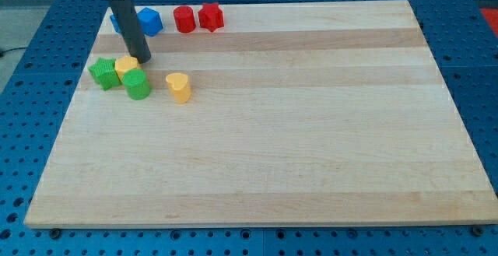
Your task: Move the yellow blocks into green blocks close
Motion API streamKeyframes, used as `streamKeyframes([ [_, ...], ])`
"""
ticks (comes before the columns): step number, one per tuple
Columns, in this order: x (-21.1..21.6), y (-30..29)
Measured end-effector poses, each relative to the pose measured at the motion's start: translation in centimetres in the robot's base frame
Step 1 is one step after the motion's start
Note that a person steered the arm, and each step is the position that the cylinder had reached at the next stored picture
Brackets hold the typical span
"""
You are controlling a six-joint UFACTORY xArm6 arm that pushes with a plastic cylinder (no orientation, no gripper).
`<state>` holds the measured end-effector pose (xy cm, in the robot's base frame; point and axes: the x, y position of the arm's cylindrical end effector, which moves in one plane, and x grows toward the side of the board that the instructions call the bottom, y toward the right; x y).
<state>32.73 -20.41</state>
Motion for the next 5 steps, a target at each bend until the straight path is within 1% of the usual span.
streamKeyframes([
  [1, -1.8, -2.7],
  [2, -1.8, -7.5],
  [3, 0.2, -10.0],
  [4, 4.5, -8.6],
  [5, 4.1, -3.3],
])
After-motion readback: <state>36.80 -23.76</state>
